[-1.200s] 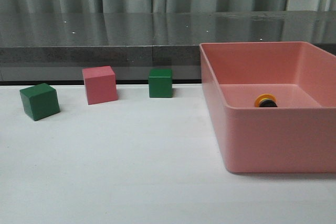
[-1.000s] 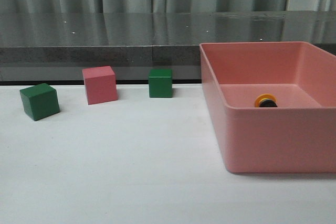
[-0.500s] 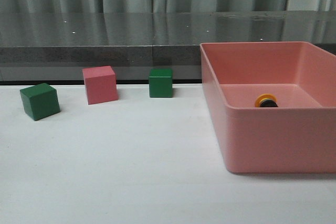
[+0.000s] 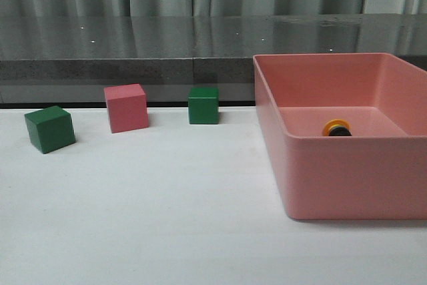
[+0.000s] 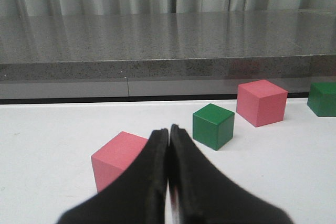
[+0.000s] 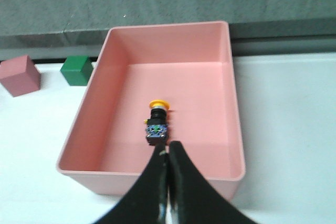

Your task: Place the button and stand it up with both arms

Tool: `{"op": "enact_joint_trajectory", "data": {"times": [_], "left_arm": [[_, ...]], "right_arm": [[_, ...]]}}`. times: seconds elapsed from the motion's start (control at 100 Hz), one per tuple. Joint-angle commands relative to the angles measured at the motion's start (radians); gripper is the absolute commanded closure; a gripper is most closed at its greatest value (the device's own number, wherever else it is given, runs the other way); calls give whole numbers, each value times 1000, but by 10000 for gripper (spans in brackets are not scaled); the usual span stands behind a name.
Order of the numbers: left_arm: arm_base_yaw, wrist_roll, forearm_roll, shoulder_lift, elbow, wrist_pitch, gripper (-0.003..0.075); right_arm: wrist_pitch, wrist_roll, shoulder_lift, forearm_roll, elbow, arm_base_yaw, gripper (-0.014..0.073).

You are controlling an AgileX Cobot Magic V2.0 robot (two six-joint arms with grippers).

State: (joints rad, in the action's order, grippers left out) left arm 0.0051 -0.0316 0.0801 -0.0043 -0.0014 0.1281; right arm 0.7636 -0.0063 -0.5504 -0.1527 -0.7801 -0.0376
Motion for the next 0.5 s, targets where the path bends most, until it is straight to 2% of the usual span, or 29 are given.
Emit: {"op": "enact_joint_trajectory", "data": {"times": [0.0, 0.26, 0.37, 0.44, 0.49], "left_arm": [[3, -8, -6, -32, 47, -84, 739], [3, -8, -6, -32, 47, -84, 739], [3, -8, -6, -32, 47, -84, 739], [3, -8, -6, -32, 47, -84, 739], [3, -8, -6, -32, 47, -84, 739]], "right_arm": [[-1, -56, -158, -75, -136, 0, 708], [-60, -239, -559, -268, -317, 0, 708], [-57, -254, -722, -284, -372, 0, 701], [-23, -268, -821, -284, -409, -2, 659], [0, -298, -887, -284, -435, -10, 578]]}}
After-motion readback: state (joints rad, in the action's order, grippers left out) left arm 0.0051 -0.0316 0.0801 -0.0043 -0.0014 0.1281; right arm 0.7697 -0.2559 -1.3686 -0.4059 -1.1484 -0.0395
